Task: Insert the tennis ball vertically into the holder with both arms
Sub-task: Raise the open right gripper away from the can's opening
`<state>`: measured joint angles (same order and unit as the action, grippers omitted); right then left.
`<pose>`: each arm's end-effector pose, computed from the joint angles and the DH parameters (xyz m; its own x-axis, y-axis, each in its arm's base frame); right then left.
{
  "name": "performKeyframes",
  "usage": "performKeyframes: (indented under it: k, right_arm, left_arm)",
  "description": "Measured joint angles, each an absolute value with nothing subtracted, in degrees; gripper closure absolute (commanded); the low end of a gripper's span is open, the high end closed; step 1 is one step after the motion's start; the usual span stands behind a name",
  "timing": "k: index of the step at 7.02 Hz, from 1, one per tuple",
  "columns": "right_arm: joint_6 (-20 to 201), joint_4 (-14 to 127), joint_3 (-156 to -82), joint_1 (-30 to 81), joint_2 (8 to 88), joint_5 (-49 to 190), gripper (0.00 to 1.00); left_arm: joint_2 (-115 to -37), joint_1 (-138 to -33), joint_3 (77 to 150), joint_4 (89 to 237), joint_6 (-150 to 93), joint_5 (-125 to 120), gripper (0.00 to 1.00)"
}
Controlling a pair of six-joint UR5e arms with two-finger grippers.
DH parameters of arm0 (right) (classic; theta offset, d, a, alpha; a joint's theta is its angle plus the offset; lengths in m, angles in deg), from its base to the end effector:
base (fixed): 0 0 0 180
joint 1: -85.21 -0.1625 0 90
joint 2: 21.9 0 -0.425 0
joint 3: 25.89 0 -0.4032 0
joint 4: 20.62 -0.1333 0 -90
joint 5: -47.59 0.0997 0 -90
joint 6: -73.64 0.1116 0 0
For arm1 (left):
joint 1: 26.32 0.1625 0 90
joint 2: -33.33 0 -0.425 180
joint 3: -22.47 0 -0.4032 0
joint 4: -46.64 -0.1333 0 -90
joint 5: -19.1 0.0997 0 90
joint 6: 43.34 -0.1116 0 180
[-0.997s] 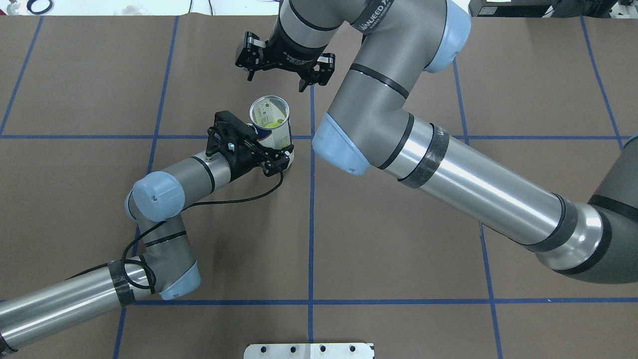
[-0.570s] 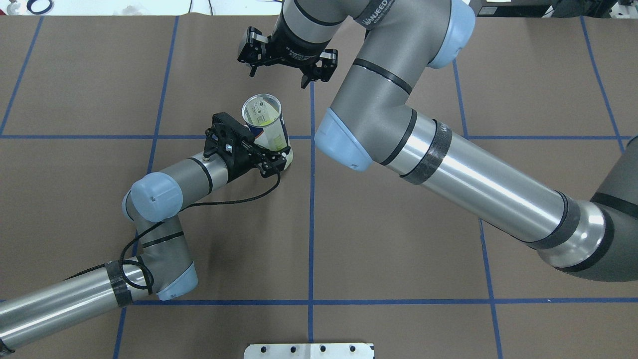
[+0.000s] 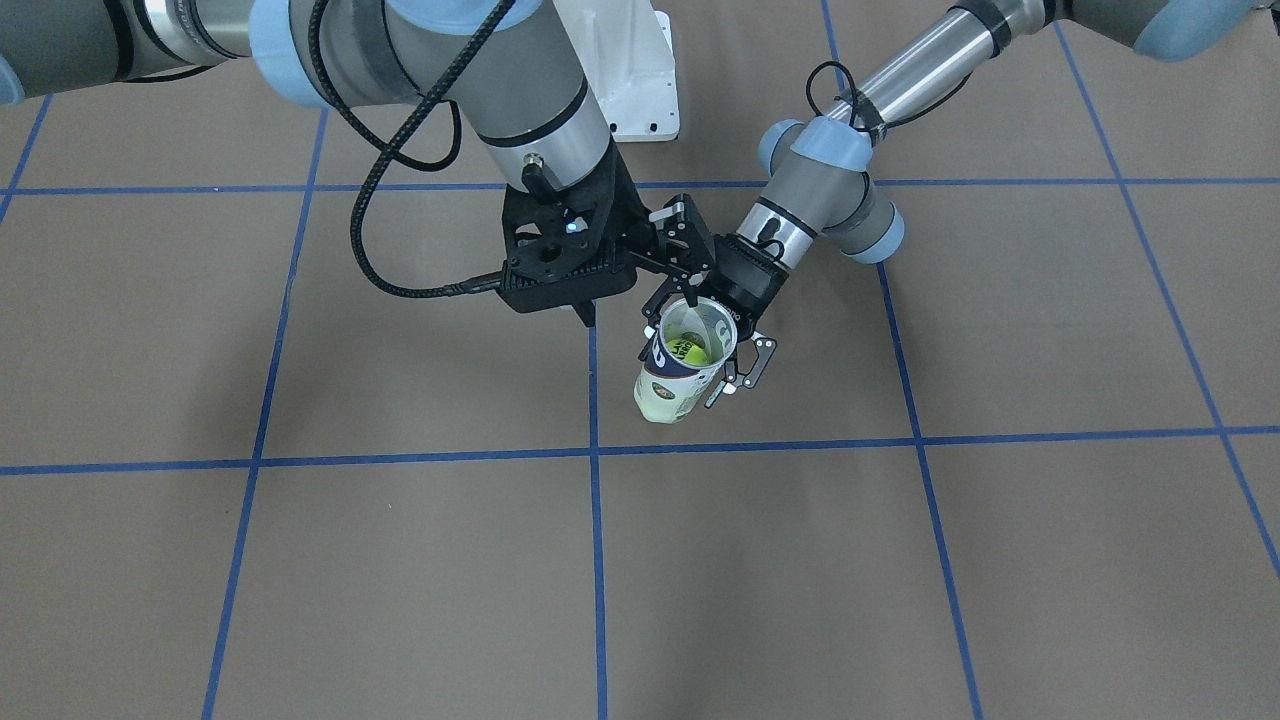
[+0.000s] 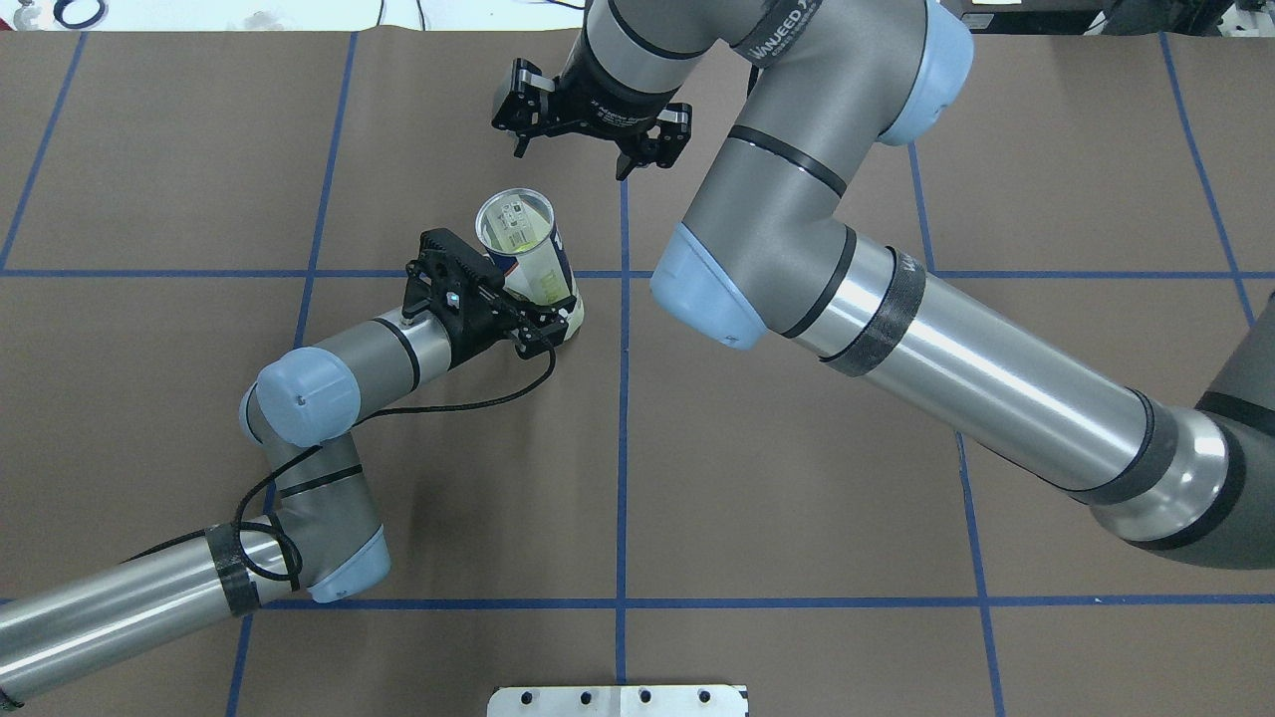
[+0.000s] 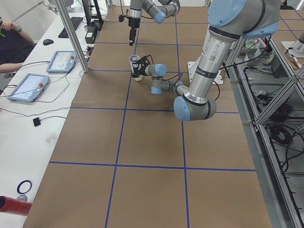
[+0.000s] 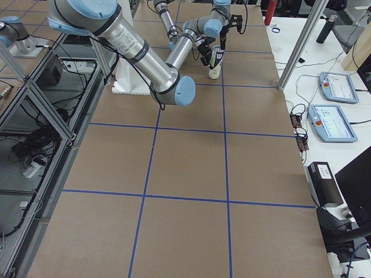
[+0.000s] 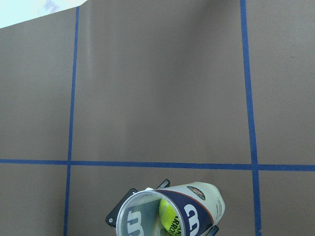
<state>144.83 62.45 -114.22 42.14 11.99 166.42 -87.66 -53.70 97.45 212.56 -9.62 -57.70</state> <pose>-0.4723 -0.5503 0.0308 0.4245 0.0102 0.9054 -0.1608 0.9849 0.0643 0.5590 -0.4683 0.3127 0.5247 0.6402 -0.5611 0.3854 0.4090 0.8271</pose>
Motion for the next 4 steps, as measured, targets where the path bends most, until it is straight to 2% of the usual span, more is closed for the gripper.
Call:
performKeyframes:
  k: [4]
  right_arm:
    - [144.8, 62.5, -114.5, 41.6, 12.4, 166.4, 0.01]
  left_arm:
    - [-87.7, -53.6, 97.8, 212.7, -9.5, -57.7, 0.01]
